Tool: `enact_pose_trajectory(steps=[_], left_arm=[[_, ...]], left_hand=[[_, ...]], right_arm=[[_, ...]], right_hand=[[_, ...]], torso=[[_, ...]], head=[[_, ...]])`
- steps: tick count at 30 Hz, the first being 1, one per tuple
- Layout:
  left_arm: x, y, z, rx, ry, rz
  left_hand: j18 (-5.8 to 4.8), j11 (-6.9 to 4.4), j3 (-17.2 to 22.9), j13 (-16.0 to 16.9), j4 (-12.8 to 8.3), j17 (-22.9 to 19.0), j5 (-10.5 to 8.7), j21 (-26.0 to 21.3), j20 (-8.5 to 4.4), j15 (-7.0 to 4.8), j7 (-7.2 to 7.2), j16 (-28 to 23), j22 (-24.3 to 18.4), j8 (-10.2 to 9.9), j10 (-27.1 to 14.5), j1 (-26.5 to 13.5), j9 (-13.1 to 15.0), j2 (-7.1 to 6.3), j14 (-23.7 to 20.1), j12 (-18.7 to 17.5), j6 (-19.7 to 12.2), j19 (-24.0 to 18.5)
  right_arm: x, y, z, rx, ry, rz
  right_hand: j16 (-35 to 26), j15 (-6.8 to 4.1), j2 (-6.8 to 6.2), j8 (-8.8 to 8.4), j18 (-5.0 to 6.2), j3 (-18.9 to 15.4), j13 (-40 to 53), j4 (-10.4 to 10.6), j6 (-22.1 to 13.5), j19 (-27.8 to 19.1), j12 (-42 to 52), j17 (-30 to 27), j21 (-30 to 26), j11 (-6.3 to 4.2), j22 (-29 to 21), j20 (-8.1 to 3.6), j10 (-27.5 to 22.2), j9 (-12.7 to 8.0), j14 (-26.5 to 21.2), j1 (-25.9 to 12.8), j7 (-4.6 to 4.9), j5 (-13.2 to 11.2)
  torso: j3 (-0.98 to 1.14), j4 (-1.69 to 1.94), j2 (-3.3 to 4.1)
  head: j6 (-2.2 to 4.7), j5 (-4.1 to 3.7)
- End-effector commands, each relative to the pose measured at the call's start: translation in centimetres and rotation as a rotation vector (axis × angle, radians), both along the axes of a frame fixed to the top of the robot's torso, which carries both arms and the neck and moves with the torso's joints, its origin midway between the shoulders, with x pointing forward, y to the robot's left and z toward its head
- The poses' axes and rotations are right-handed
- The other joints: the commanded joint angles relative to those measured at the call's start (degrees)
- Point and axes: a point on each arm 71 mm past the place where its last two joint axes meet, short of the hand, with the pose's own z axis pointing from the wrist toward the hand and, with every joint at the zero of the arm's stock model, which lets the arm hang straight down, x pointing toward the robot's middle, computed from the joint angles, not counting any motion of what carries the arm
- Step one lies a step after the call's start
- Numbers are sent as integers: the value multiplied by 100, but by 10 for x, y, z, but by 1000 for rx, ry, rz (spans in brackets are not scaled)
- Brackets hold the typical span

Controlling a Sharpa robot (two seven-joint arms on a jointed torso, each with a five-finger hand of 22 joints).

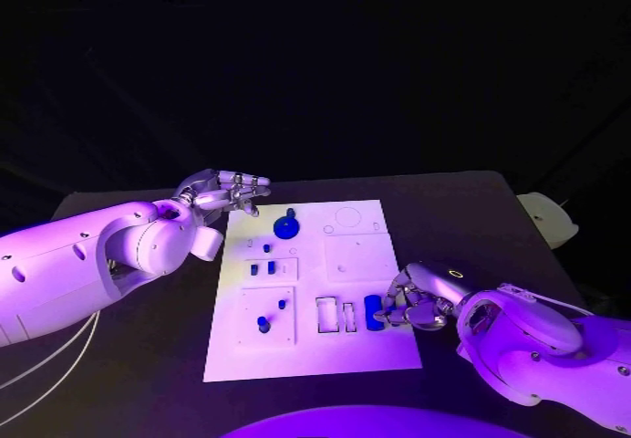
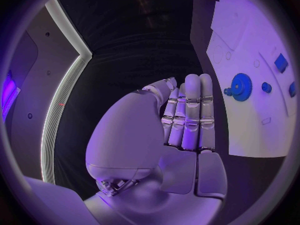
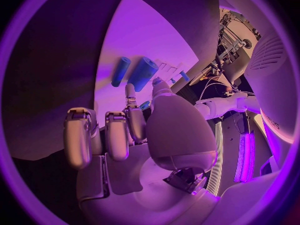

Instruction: Assemble the parts on the task board

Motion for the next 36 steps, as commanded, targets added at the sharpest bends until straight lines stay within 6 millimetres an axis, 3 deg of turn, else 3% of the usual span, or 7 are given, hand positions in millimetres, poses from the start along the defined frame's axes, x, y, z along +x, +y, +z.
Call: enact_pose_trajectory(steps=[1, 10, 24, 36], left_arm=[[-1, -2, 1, -11, -7, -15], [-1, -1, 1, -10, -7, -15], [-2, 0, 2, -9, -6, -14], [-2, 1, 2, -9, -4, -16]], left_hand=[[81, -14, -39, 9, -9, -11, -32, -36, 16, 4, 9, -32, -12, -1, -44, -9, 6, 69, -17, 40, -50, -10], [80, -14, -43, 10, -5, -13, -33, -39, 17, 5, 9, -33, -14, 0, -47, -17, 6, 72, -17, 43, -51, -10], [80, -14, -43, 10, -5, -13, -33, -39, 17, 5, 9, -33, -14, 0, -47, -17, 6, 72, -17, 43, -51, -10], [80, -12, -48, 11, 2, -17, -33, -45, 19, 7, 10, -35, -18, 1, -52, -31, 6, 75, -16, 48, -54, -9]], right_arm=[[2, 1, -2, -33, -26, -6], [5, 8, -10, -46, -15, -5], [5, 18, -28, -80, 15, 20], [3, 25, -31, -55, 20, 17]], right_hand=[[28, 9, 71, 40, -67, -49, 15, 14, -47, 336, 22, 628, 19, 1, 1313, -45, 22, 19, 431, -20, -9, 52], [43, 8, 172, 52, -70, -101, 106, 22, -40, 343, 80, 655, 39, -3, 1318, -45, 59, 70, 435, -74, -15, 108], [57, 6, 219, 62, -65, -145, 134, 18, -31, 332, 91, 681, 16, -7, 1311, -46, 64, 104, 439, -111, -21, 56], [80, -2, 288, 84, -74, -167, 195, 11, -6, 349, 129, 727, 61, -19, 1324, -51, 91, 151, 447, -80, -36, 142]], torso=[[-1, -1, 0], [-2, -5, -2], [-2, -1, -2], [-5, -5, -2]], head=[[-12, 40], [-15, 64], [-15, 75], [-7, 79]])
